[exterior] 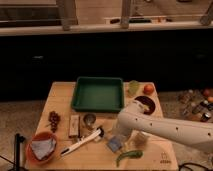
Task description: Wipe tray with sponge
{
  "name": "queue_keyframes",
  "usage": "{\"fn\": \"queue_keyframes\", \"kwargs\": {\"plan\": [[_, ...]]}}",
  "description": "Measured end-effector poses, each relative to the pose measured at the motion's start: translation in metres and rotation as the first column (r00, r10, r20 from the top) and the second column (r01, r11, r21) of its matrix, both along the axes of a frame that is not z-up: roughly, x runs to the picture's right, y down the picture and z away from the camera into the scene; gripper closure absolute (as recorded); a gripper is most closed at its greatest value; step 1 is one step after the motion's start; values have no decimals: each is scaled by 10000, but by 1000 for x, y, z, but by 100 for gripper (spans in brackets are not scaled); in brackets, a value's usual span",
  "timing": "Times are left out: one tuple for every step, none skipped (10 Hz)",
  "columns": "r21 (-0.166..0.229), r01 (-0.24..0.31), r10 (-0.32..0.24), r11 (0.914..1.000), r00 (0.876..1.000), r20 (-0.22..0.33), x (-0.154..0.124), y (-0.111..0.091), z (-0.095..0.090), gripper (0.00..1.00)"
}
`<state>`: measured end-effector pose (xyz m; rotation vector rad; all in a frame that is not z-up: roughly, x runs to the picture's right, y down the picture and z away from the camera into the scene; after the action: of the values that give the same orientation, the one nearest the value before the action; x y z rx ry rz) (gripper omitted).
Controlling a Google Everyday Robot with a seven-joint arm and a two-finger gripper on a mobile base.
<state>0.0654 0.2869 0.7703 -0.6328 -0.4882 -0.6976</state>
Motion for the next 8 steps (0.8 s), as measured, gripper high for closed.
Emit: {"fn": "queue_keyframes", "kwargs": {"plan": [[-23, -31, 31, 10000, 10000, -12, 0, 1, 3, 20], [-60, -53, 53, 10000, 10000, -23, 0, 2, 6, 20], [-70, -157, 157, 9999, 9998, -88, 2, 2, 10, 23], [-75, -281, 279, 9996, 9994, -187, 8, 2, 12, 30], [-86, -367, 365, 9993, 9990, -258, 14, 2, 14, 39], [-101, -452, 448, 9989, 9984, -333, 18, 3, 15, 51], [-113, -467, 463, 9988, 9984, -332, 18, 3, 16, 61], [-129, -472, 468, 9988, 9984, -329, 17, 4, 17, 71]]}}
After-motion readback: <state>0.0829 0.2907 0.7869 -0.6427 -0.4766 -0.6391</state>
